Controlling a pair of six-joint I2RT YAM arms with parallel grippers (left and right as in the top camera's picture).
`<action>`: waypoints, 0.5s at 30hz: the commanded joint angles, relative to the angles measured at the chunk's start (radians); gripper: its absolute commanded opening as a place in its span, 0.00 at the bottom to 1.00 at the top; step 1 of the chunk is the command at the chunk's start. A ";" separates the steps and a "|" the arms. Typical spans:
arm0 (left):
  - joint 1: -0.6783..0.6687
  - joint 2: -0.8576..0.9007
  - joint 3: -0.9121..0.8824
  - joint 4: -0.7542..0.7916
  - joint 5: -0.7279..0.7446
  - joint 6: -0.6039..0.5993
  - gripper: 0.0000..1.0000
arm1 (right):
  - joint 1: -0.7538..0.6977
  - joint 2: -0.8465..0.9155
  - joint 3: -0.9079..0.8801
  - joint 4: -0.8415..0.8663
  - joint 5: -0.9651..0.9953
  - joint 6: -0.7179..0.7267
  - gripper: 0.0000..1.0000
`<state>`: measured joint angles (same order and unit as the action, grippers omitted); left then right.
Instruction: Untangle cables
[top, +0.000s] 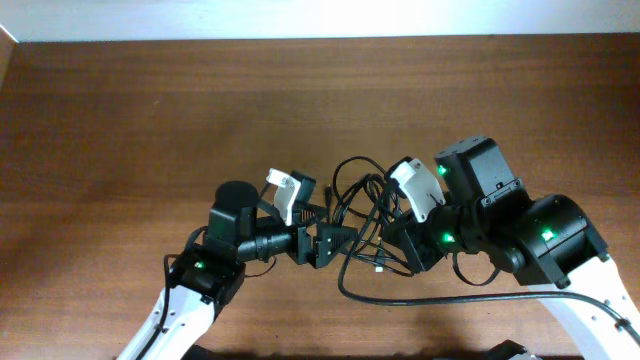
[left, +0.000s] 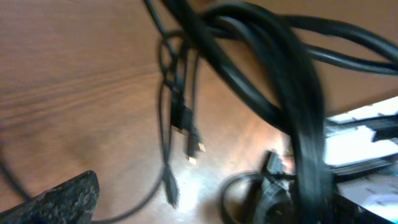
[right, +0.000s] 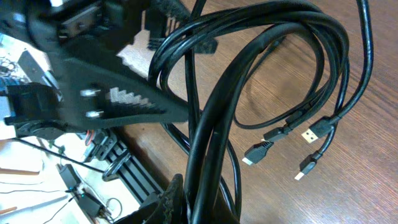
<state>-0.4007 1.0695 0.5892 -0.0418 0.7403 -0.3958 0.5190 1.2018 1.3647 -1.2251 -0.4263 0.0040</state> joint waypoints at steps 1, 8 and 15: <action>-0.012 -0.005 -0.001 -0.082 -0.383 0.023 0.80 | 0.005 -0.004 0.010 -0.011 -0.041 0.001 0.04; -0.011 -0.004 -0.001 -0.427 -0.890 -0.252 0.20 | 0.005 -0.004 0.010 -0.017 -0.034 0.013 0.04; -0.011 -0.004 -0.001 -0.421 -0.579 -0.251 0.99 | 0.004 -0.004 0.010 0.028 -0.034 0.065 0.04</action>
<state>-0.4149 1.0695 0.5911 -0.4622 0.0696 -0.6483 0.5198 1.2018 1.3647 -1.2217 -0.4538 0.0349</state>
